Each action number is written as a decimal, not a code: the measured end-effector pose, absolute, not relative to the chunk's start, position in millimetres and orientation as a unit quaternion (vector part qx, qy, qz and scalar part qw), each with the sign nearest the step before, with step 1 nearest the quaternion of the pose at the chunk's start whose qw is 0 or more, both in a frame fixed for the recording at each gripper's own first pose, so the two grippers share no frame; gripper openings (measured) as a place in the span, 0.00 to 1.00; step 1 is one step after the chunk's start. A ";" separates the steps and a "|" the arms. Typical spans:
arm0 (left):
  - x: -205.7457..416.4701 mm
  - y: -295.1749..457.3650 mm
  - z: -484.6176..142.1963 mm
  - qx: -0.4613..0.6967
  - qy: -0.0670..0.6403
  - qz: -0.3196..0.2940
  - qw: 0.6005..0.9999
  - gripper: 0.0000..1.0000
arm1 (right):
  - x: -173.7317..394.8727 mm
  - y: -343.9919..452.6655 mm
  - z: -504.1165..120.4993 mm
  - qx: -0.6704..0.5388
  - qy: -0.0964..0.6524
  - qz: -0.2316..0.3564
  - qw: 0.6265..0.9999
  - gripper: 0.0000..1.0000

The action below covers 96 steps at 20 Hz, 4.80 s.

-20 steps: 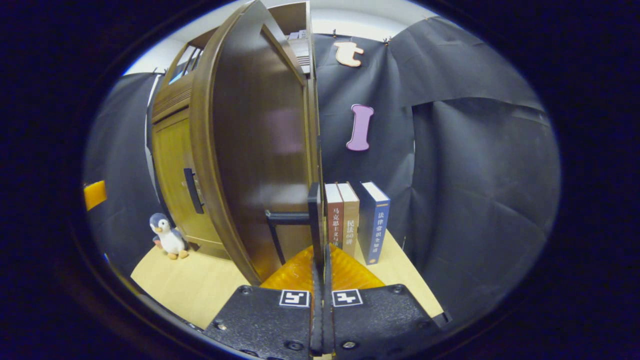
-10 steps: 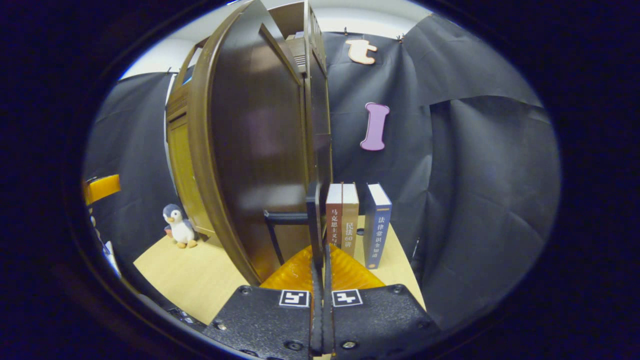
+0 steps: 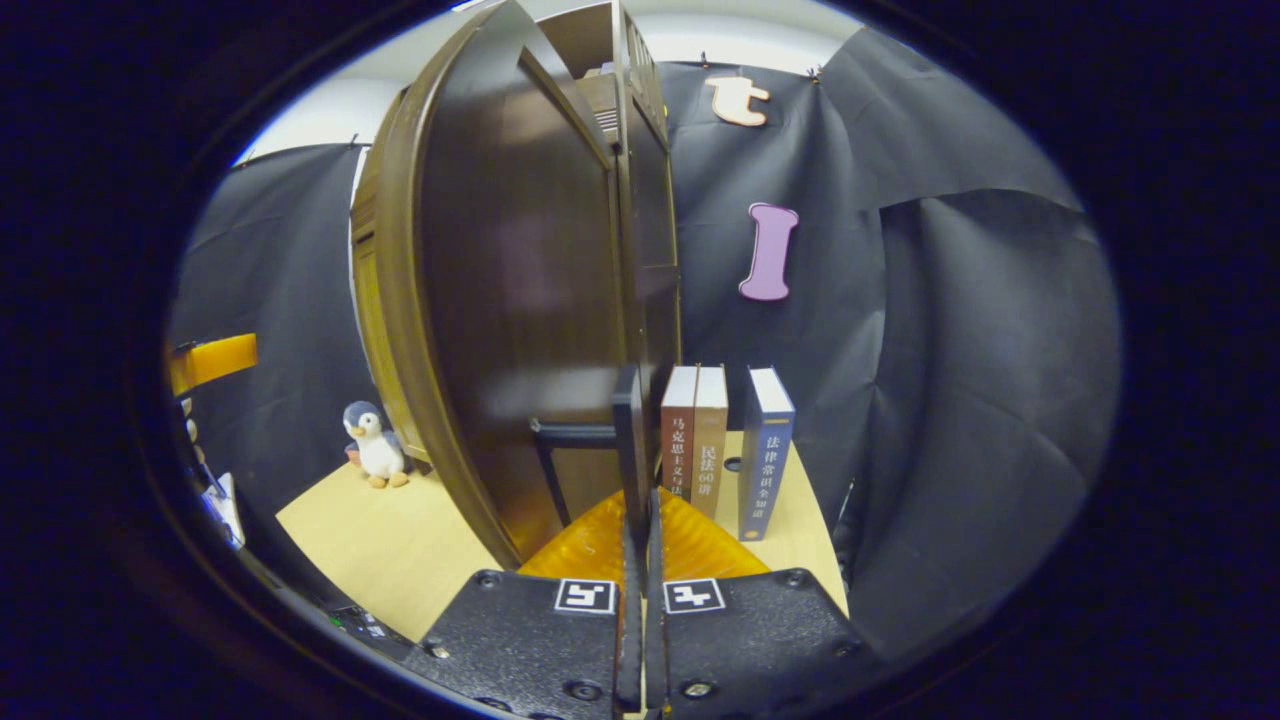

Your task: Open the right door of the double-door shoe cabinet with the right hand, and open the left door with the left hand.

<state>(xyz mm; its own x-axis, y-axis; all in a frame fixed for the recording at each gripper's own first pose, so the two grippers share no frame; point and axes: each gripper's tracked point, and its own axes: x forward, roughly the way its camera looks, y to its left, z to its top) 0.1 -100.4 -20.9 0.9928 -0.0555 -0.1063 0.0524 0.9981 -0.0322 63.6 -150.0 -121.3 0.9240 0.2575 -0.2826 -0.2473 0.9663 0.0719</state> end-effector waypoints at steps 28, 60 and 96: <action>27.0 17.5 -48.2 -0.022 0.048 -0.013 0.999 0.96 | -23.9 13.1 -62.2 0.053 0.082 -0.012 0.995 0.99; 265.8 -54.6 -106.0 -0.013 0.031 -0.036 0.999 0.45 | 10.6 -2.3 -23.8 -0.011 0.110 -0.034 0.993 0.99; 86.2 58.1 -118.1 -0.028 0.049 -0.018 0.998 0.09 | -46.3 44.7 -42.6 0.013 0.111 0.056 0.992 1.00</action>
<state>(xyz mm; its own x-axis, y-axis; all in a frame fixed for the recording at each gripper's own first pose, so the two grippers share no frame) 86.2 58.1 -118.1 0.9945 -0.0391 -0.0974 0.0335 0.9977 -0.0584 -46.3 44.7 -42.6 0.9690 0.1132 -0.2197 -0.1073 0.9935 0.0388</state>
